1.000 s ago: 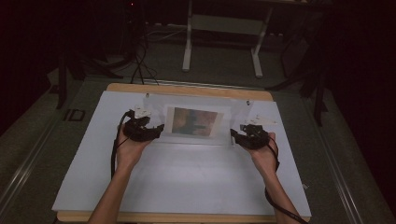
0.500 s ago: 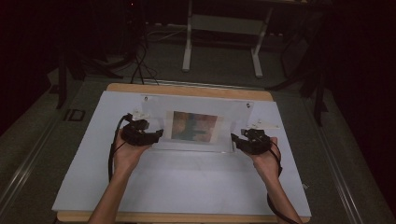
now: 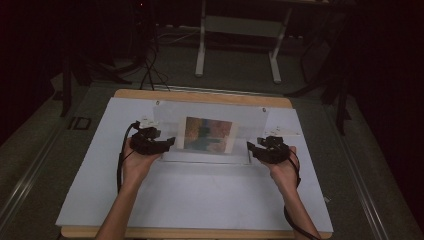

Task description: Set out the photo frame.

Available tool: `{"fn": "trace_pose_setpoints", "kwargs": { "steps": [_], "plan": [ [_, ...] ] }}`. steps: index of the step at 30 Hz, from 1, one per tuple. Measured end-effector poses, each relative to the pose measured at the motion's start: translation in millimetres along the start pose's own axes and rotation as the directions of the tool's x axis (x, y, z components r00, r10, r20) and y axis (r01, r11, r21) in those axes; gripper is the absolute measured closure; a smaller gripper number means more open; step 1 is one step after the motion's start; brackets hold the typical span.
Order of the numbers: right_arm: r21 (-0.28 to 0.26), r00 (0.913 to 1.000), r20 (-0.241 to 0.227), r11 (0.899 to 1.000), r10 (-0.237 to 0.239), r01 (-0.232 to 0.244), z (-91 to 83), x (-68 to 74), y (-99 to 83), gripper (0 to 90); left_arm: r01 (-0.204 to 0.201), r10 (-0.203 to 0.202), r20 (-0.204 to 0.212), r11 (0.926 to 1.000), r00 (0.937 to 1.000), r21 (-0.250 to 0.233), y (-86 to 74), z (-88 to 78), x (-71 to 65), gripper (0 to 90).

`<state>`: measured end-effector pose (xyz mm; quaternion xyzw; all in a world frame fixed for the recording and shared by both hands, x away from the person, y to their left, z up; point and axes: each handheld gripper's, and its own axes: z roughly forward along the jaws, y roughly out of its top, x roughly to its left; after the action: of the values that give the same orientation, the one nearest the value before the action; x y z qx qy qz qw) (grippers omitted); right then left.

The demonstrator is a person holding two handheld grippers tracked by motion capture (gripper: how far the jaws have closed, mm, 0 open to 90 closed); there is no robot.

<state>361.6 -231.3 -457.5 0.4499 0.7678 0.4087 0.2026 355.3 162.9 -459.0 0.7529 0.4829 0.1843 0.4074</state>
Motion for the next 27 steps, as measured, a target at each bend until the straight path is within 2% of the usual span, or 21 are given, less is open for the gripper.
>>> {"fn": "trace_pose_setpoints", "kwargs": {
  "steps": [6,18,22,27],
  "plan": [
    [-0.004,0.9997,-0.015,1.000,-0.019,0.019,-2.3,0.5,-4.7,51.2,-0.001,0.001,0.001,0.9999,1.0000,-0.011,-8.2,-3.9,-2.2,37.1],
    [-0.028,0.9990,-0.040,0.999,-0.021,0.020,0.4,-5.8,-6.4,51.2,0.005,-0.005,-0.017,0.9997,0.9998,-0.022,-11.3,-7.0,-7.6,39.2],
    [-0.032,0.9993,-0.032,0.999,-0.021,0.020,-0.9,-3.7,-7.7,51.2,-0.003,0.004,0.001,0.9995,1.0000,-0.031,-13.6,-7.0,-4.8,39.2],
    [-0.043,0.9994,-0.030,0.999,-0.017,0.016,-1.3,-3.3,-9.8,50.9,0.008,-0.007,0.027,0.9987,0.9996,-0.050,-16.4,-5.8,-1.5,38.7]
  ]
}}
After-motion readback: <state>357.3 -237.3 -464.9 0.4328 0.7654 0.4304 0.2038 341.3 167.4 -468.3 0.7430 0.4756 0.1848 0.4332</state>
